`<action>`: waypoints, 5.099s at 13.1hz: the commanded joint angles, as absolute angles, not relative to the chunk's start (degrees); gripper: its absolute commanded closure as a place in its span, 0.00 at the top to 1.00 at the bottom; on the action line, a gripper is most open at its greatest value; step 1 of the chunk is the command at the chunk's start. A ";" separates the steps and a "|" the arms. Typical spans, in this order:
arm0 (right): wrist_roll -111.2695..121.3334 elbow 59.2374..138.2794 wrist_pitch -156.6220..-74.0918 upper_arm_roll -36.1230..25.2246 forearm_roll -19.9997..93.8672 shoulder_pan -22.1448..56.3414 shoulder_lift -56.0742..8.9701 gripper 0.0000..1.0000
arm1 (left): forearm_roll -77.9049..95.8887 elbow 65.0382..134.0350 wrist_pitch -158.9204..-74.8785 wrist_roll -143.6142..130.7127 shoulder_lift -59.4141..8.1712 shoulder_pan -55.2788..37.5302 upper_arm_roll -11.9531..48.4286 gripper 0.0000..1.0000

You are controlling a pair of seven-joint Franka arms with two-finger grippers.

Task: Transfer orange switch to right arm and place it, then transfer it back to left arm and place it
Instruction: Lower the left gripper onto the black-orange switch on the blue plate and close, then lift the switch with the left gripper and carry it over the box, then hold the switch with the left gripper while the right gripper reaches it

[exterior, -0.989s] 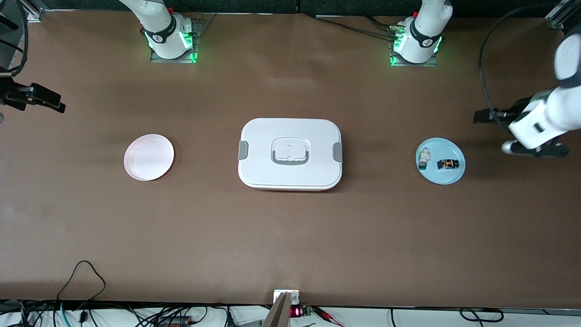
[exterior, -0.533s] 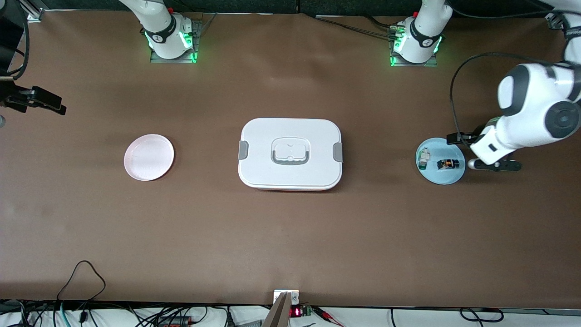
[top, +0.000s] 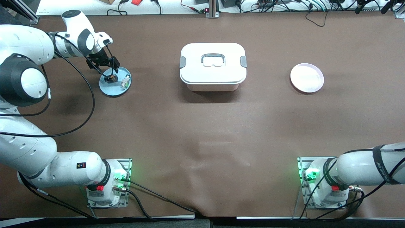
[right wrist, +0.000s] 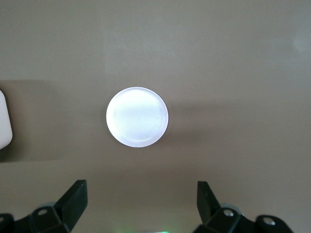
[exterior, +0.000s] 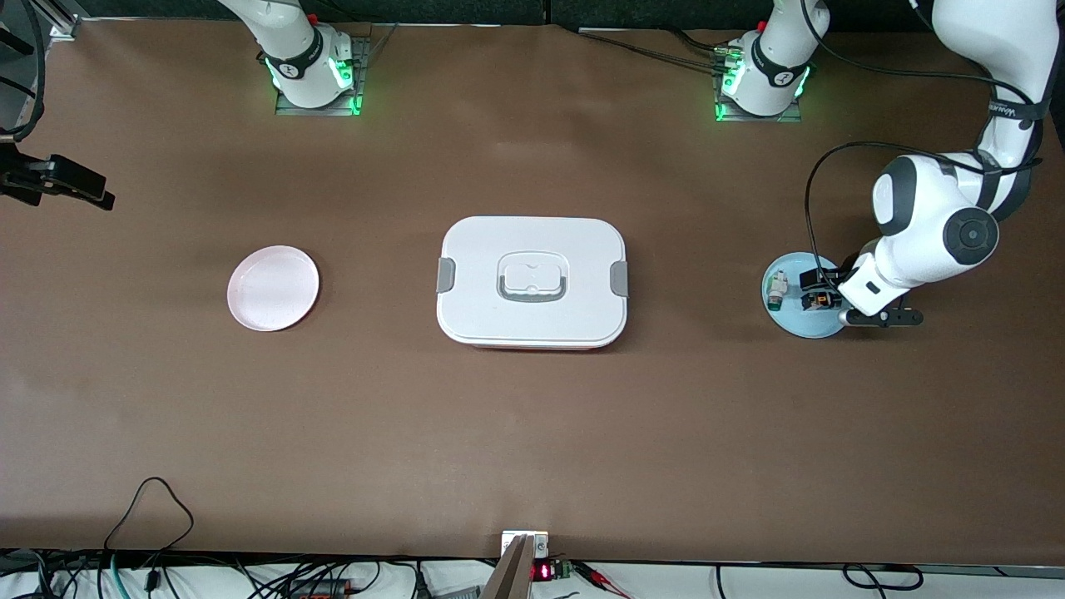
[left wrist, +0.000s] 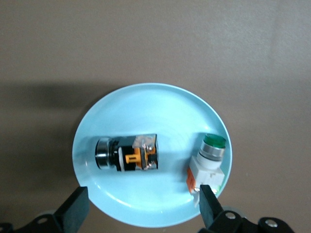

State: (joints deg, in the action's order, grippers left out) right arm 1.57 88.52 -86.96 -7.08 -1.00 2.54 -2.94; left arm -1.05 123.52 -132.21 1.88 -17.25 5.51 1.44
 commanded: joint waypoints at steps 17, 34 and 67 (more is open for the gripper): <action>2.29 87.45 -85.25 -7.03 -1.58 2.72 -3.08 1.00 | -2.02 123.75 -140.98 4.57 -24.52 8.96 2.02 1.00; 2.20 87.28 -86.57 -6.85 -1.76 4.83 -3.16 1.00 | -1.67 117.87 -115.97 5.98 -17.51 8.70 7.81 0.31; 2.63 93.50 -88.32 -7.03 32.81 8.09 -8.17 1.00 | 81.04 86.13 -107.23 -76.64 -20.30 -6.94 25.40 0.12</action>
